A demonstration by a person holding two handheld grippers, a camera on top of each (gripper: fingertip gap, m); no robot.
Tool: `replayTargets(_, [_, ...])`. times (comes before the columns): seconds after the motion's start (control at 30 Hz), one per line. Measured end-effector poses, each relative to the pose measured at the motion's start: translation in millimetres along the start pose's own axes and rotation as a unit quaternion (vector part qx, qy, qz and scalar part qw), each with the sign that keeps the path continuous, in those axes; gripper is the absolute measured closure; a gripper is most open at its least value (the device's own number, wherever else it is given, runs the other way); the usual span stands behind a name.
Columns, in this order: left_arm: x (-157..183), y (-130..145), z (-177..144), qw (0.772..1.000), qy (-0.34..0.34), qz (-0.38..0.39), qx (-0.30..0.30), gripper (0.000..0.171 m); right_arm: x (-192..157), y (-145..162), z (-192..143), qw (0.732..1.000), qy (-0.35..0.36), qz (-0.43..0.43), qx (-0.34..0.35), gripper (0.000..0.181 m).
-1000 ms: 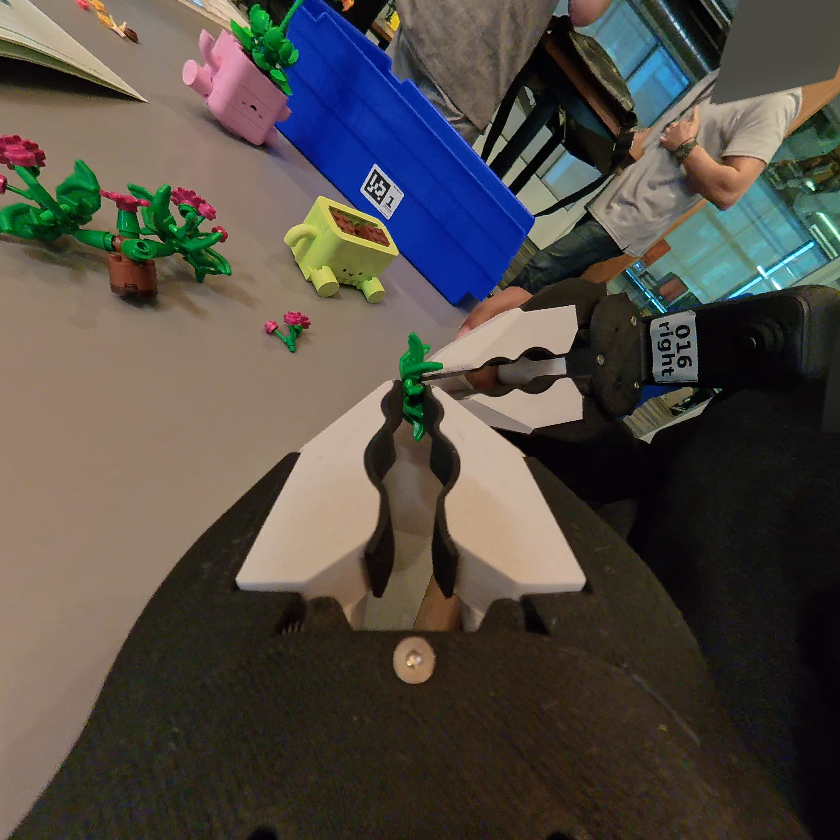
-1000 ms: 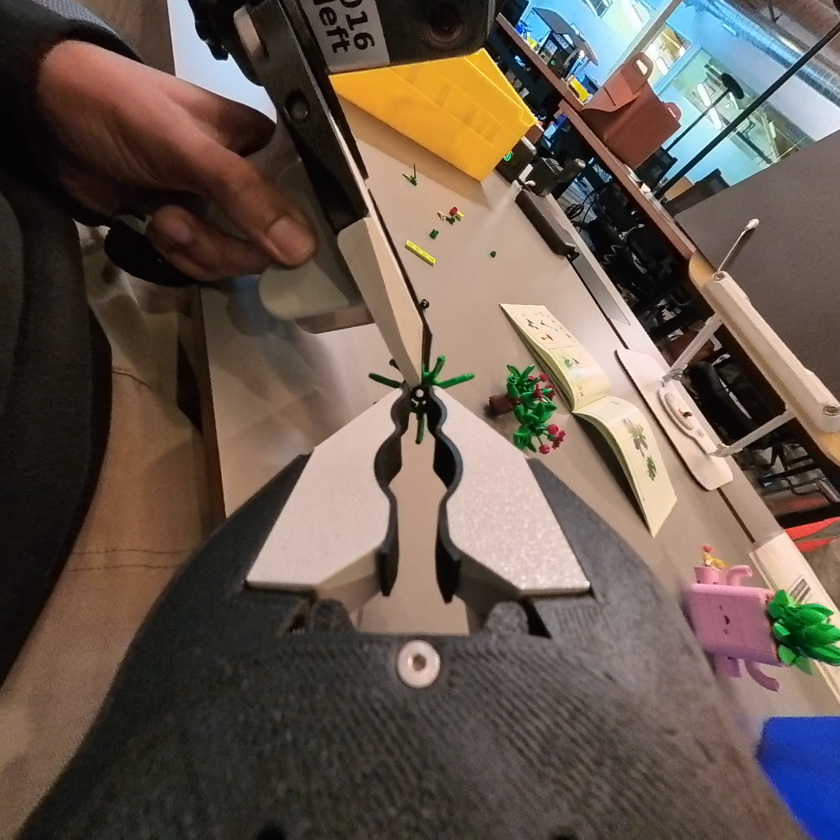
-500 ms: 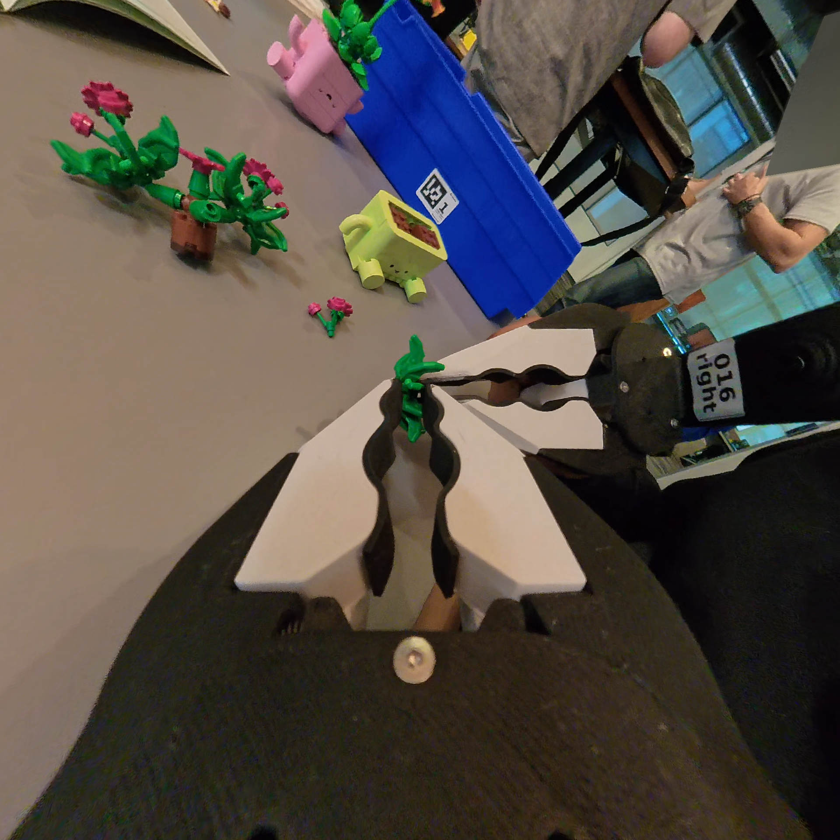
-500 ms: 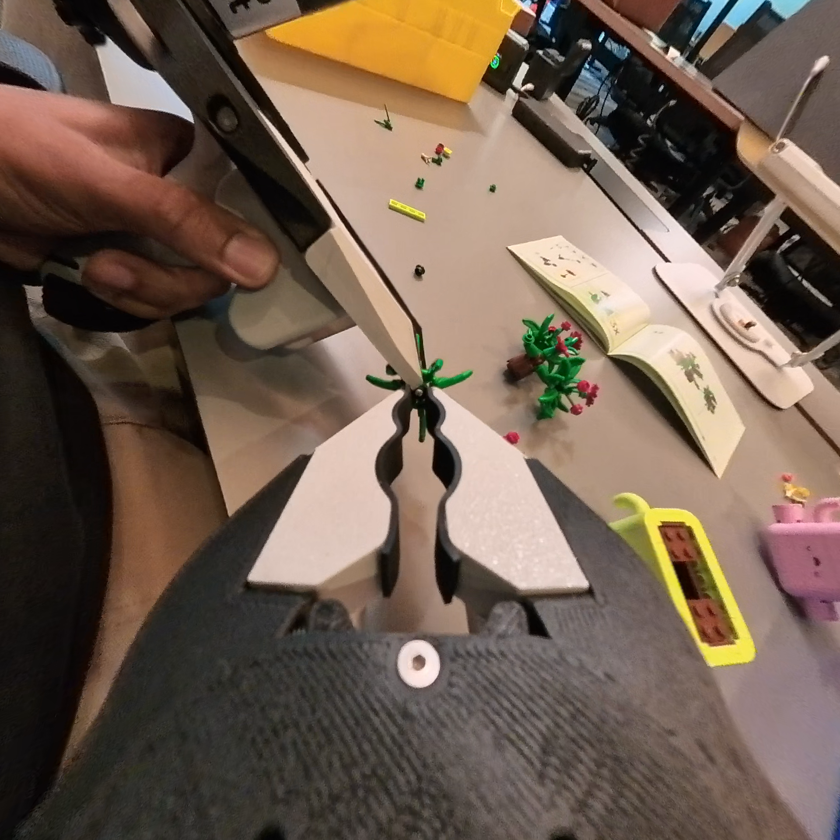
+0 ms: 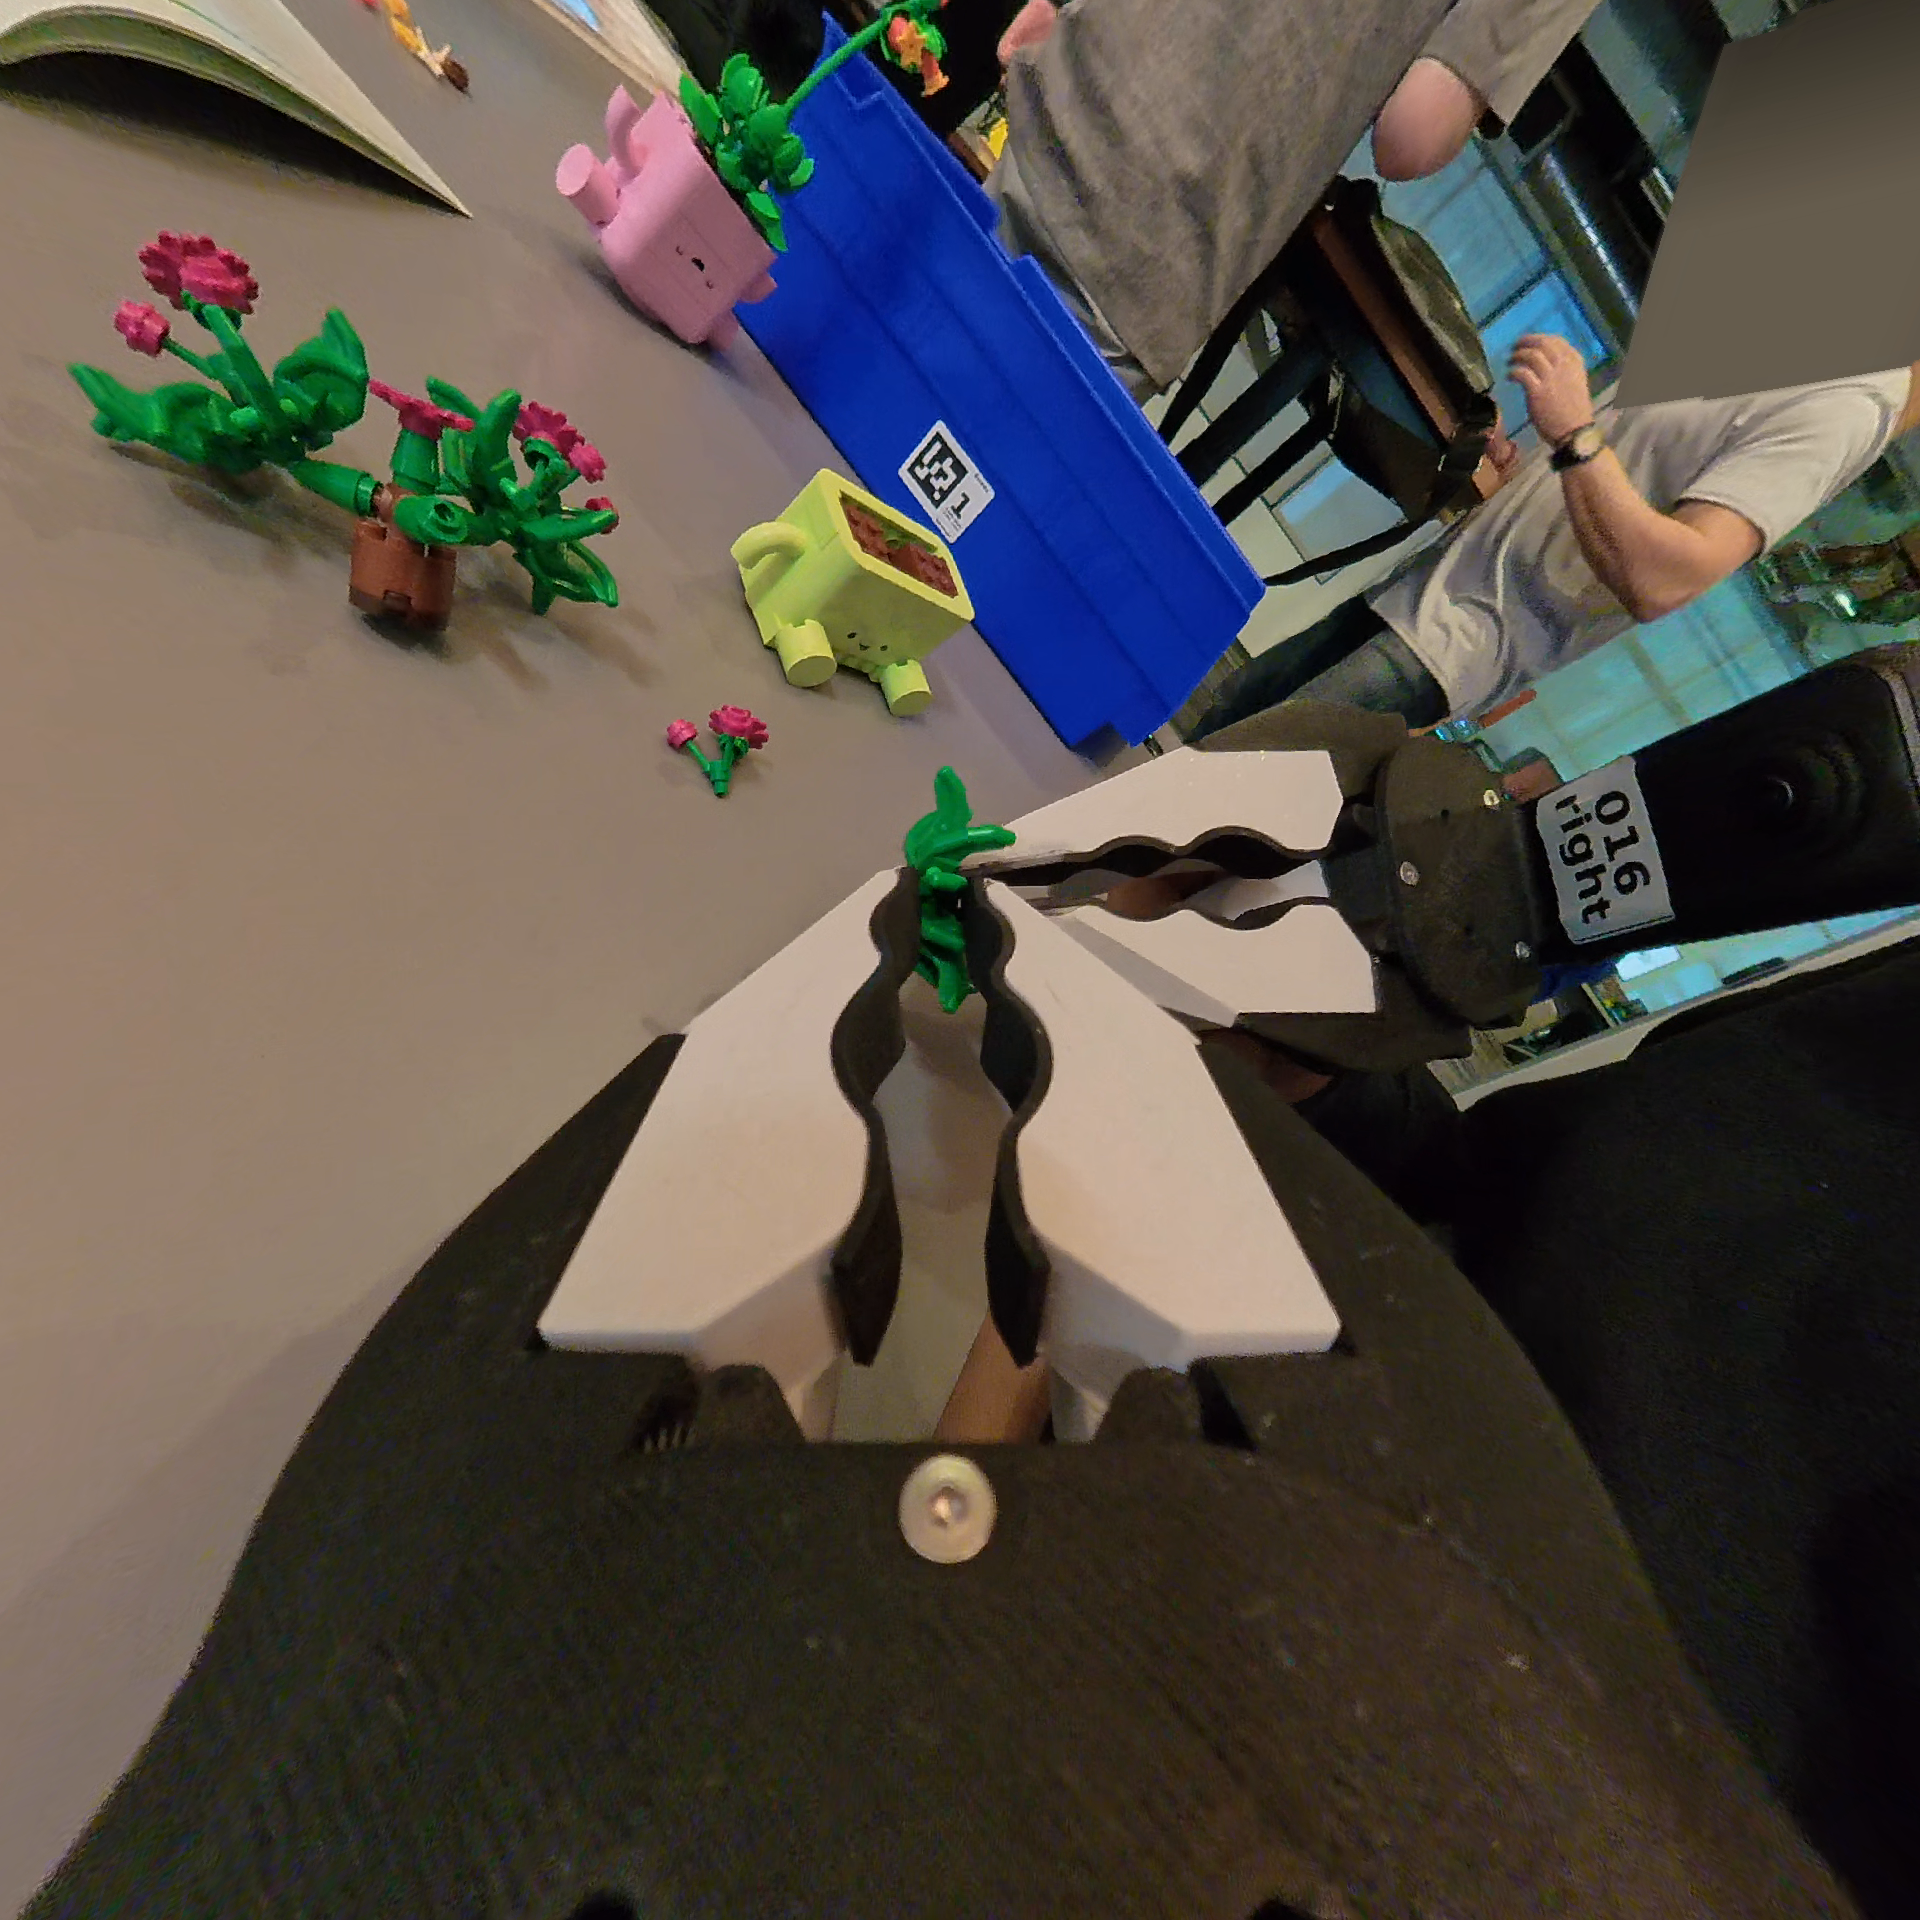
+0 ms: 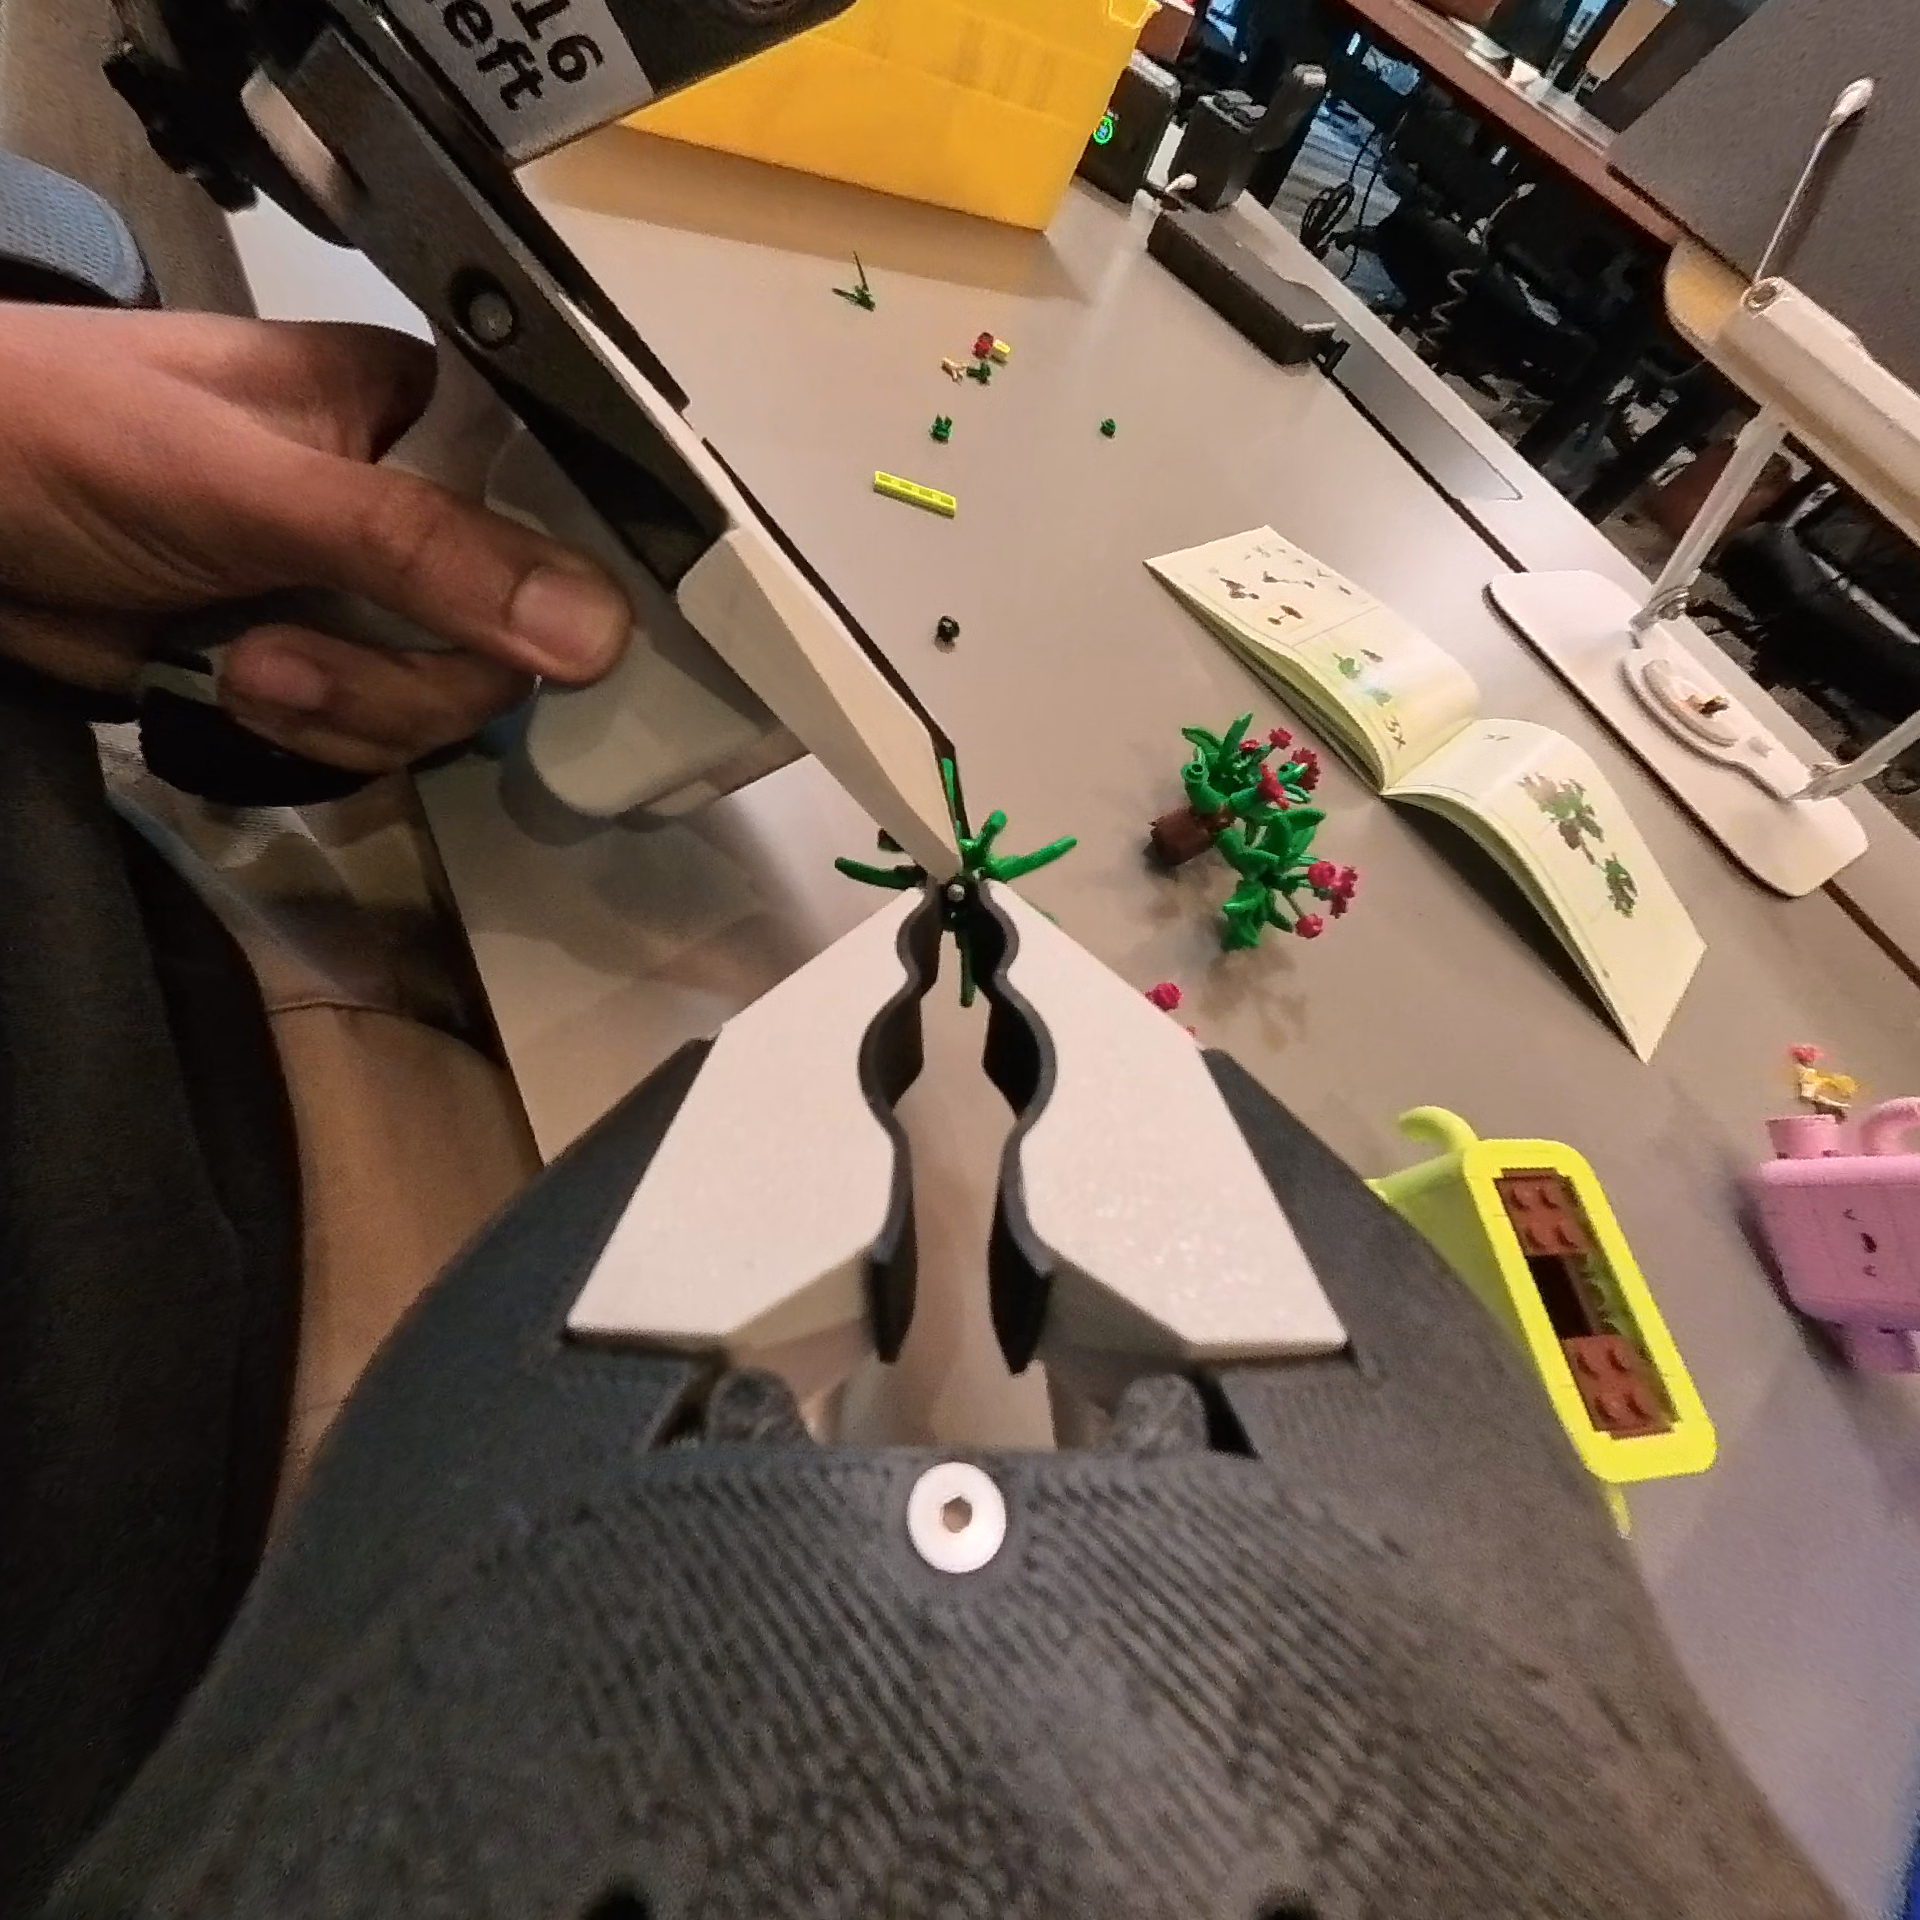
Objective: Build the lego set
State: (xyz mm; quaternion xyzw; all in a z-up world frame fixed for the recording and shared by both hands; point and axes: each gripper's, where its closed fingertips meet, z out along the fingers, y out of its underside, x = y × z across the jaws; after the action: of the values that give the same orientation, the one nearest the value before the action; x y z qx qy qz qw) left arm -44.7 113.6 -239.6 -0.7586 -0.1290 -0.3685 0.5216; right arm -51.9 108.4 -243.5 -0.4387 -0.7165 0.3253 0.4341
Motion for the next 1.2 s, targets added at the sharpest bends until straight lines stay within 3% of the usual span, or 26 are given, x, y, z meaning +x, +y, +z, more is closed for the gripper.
replayTargets(0.4, [-1.3, -2.3, 0.9, 0.999, -0.029, 0.037, 0.013, 0.166, 2.0, -1.2, -1.9, 1.0, -0.006, 0.015, 0.007, 0.179])
replayTargets(0.47, [-18.1, -8.2, -6.4, 0.995, -0.084, 0.055, 0.023, 0.166, 5.6, -7.9, -8.0, 0.999, 0.0, 0.017, 0.029, 0.181])
replayTargets(0.6, [-11.6, -21.5, -16.5, 0.998, -0.026, 0.012, 0.063, 0.166, 18.6, -15.9, -18.5, 0.997, 0.01, 0.047, 0.062, 0.181])
replayTargets(0.83, [-12.7, -29.7, -22.2, 0.996, 0.007, -0.03, 0.085, 0.166, 25.8, -7.4, -12.8, 0.995, 0.021, 0.057, 0.081, 0.181])
replayTargets(1.2, [-14.4, -56.4, -48.3, 0.981, 0.03, -0.041, 0.189, 0.166, 23.0, -2.0, -6.2, 0.997, 0.027, 0.035, 0.055, 0.181])
